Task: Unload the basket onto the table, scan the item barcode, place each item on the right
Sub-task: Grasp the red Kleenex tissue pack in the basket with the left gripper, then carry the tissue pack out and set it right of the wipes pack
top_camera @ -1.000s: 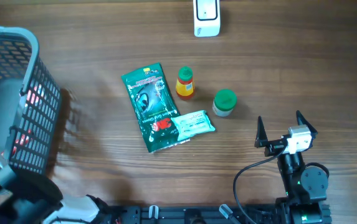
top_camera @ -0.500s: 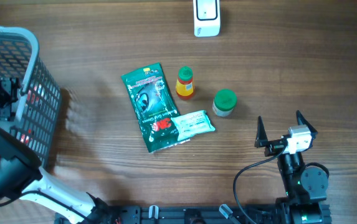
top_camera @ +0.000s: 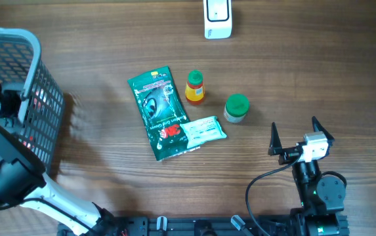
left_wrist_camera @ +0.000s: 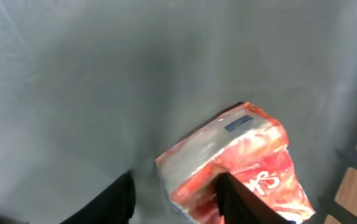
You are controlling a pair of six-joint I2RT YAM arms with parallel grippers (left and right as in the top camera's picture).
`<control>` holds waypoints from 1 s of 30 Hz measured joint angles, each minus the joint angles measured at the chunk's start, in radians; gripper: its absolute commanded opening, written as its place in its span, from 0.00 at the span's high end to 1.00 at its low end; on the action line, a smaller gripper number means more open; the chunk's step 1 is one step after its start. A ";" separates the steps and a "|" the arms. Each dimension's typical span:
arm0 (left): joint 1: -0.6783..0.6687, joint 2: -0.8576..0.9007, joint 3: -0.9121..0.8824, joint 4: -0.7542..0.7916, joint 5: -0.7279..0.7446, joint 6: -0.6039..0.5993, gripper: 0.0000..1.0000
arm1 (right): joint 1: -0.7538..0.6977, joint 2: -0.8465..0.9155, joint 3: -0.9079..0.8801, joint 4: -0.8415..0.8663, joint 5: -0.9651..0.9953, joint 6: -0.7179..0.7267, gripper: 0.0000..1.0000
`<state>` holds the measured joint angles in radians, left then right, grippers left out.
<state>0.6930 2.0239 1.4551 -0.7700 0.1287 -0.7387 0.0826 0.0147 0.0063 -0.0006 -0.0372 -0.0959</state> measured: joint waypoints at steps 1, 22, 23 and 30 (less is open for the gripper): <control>0.000 -0.006 -0.013 0.018 0.002 0.001 0.80 | 0.000 0.000 0.000 0.000 0.000 0.000 0.00; 0.045 -0.618 -0.046 -0.040 -0.052 -0.099 0.96 | 0.000 0.000 0.000 0.000 0.000 0.000 0.00; 0.047 -0.661 -0.046 -0.050 -0.032 -0.116 0.96 | 0.000 0.000 0.000 0.000 0.000 0.000 0.00; -0.085 -0.867 -0.045 -0.185 0.204 -0.102 0.96 | 0.000 0.000 0.000 0.000 0.000 0.000 0.00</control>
<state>0.6083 1.1568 1.4101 -0.9550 0.3328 -0.8410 0.0826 0.0147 0.0063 -0.0006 -0.0372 -0.0959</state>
